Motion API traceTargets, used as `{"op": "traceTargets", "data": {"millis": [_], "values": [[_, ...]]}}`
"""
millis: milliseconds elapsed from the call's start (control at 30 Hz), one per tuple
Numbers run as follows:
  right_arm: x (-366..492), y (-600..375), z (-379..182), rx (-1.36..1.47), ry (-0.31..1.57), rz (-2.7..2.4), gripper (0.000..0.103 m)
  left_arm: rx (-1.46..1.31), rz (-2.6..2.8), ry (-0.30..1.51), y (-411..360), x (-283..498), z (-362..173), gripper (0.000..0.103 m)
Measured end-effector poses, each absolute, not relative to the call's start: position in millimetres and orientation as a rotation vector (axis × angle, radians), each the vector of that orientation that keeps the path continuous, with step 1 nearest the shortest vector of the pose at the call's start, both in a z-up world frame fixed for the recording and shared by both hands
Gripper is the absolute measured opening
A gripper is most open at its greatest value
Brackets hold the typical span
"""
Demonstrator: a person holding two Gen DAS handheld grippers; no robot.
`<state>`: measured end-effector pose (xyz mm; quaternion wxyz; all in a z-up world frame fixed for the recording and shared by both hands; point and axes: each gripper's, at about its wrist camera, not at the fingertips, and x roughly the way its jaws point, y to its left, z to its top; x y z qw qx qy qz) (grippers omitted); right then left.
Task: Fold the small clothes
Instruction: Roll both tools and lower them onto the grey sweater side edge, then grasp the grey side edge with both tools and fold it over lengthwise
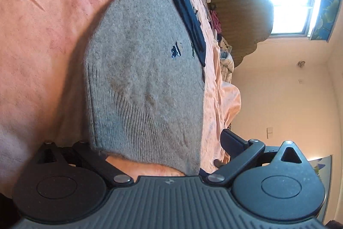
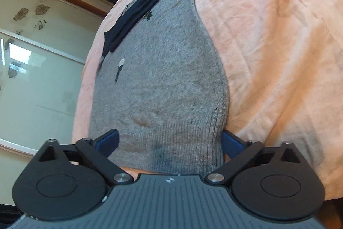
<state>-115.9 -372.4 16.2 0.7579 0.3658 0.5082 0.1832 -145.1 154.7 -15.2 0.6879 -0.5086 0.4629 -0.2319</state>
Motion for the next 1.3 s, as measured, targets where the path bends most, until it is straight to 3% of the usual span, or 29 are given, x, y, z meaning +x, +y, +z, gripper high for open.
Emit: {"op": "traceTargets", "data": {"millis": [67,133,267,533,633,667,700,733,767,800,1067,1300], "values": [[-115.7,-372.2,20.9,0.753,1.129,0.396,0.068,-1.126,-0.499,1.021,162.2,-144.4,-11.6,0.102],[-117.2,-377.8,27.5,0.737,1.098,0.376,0.065,-1.099,-0.467,0.998,170.2,-142.7,-5.1,0.102],[-109.7,-402.4,25.5,0.817,1.024,0.29,0.082,-1.089,-0.454,0.971,175.2,-132.9,-0.8,0.102],[-93.1,-391.2,10.1,0.88,1.064,0.429,0.083,-0.965,-0.508,1.047,146.5,-119.9,-6.6,0.102],[-105.7,-387.0,8.4,0.861,1.136,0.454,0.06,-0.922,-0.51,1.06,142.0,-126.0,-5.8,0.097],[-110.3,-385.8,5.7,0.856,1.155,0.452,0.044,-0.911,-0.499,1.061,142.0,-126.7,-5.6,0.091],[-115.9,-388.5,3.3,0.86,1.167,0.445,0.031,-0.901,-0.484,1.066,141.7,-126.3,-5.5,0.076],[-118.4,-389.9,0.4,0.87,1.179,0.436,0.025,-0.878,-0.461,1.077,141.7,-125.3,-6.0,0.063],[-120.8,-391.2,-1.7,0.874,1.181,0.421,0.014,-0.84,-0.434,1.102,142.7,-123.4,-8.5,0.026],[-122.2,-391.1,-1.6,0.868,1.171,0.422,0.012,-0.792,-0.396,1.138,141.8,-121.2,-12.0,0.005],[-96.8,-392.8,42.4,0.882,0.982,0.524,0.012,-0.736,-0.488,1.02,145.8,-96.6,26.2,0.004],[18.9,-408.1,88.8,0.934,0.722,0.586,0.012,-0.729,-0.549,0.789,153.9,6.4,80.9,0.004]]}}
